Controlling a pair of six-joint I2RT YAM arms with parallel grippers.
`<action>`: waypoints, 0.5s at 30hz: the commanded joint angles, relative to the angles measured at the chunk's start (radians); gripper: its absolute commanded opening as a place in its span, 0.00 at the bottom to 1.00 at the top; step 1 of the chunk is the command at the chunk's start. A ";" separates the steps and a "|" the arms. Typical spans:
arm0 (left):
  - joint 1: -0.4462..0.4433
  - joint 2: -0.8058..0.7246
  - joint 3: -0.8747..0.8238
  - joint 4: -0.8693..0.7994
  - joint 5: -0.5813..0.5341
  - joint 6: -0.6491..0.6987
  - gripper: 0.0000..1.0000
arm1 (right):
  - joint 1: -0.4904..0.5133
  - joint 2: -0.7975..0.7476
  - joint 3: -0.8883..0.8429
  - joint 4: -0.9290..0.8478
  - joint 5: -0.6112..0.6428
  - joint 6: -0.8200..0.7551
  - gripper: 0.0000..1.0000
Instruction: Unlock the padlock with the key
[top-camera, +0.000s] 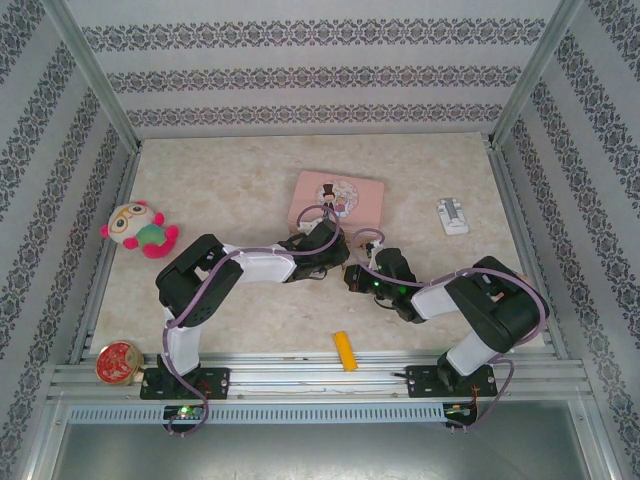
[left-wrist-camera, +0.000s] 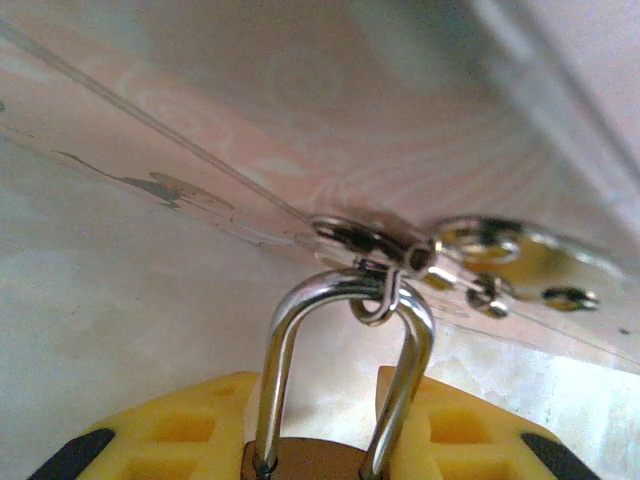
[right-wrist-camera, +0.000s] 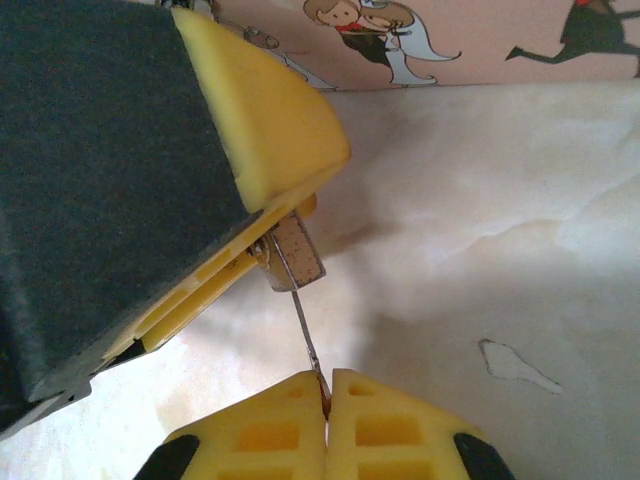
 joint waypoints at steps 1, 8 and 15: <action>0.011 -0.032 -0.007 0.086 0.066 -0.067 0.00 | -0.013 0.016 0.011 0.055 0.006 0.009 0.00; 0.011 -0.034 -0.005 0.087 0.066 -0.065 0.00 | -0.016 0.034 0.010 0.065 0.003 0.024 0.00; 0.011 -0.032 -0.004 0.080 0.068 -0.071 0.00 | -0.016 0.045 0.010 0.102 -0.002 0.031 0.00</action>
